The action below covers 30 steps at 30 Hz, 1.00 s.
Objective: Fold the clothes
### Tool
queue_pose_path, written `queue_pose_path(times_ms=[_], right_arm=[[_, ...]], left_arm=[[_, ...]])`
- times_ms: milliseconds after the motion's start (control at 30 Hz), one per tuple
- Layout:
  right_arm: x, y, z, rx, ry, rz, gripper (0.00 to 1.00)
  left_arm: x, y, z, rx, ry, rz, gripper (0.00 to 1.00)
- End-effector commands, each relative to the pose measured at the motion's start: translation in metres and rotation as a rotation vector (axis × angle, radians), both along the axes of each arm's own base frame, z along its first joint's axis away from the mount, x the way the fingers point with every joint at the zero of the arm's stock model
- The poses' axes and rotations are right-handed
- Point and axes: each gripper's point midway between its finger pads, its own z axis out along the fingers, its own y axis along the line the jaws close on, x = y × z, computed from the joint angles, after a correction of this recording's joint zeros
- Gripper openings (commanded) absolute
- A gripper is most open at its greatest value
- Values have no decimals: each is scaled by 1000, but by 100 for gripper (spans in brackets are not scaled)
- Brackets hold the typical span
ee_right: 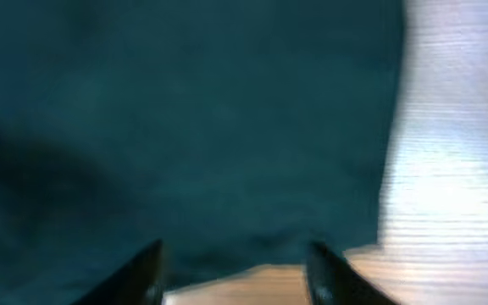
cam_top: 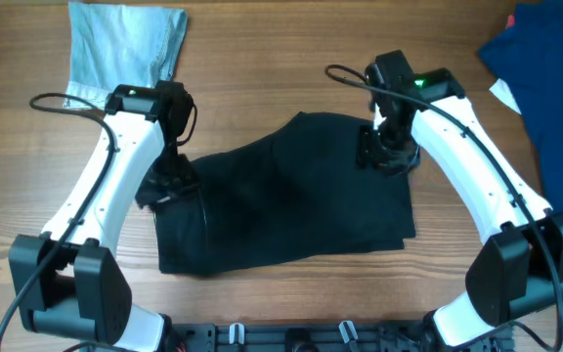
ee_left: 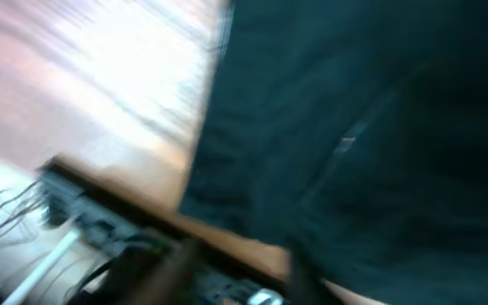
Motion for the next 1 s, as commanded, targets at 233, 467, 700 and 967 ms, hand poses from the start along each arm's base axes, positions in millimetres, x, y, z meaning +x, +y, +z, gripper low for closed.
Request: queue_pose_path(times_ms=[233,467,700,967], right_arm=[[5,12,-55,88,-71,61,53],[-7,10,-89,82,-27,27,4],[-8,9,-110,95,-51,-50,4],[-11,-7,-121,38,-54,-167,4]], left_arm=[[-6,-30,-73,-186,-45,7,4],[4,-15,-92,-143,-110,93,4],[12,-17,-99,-155,-149,111,4],[18,7,-135,-121,-89,205,4]])
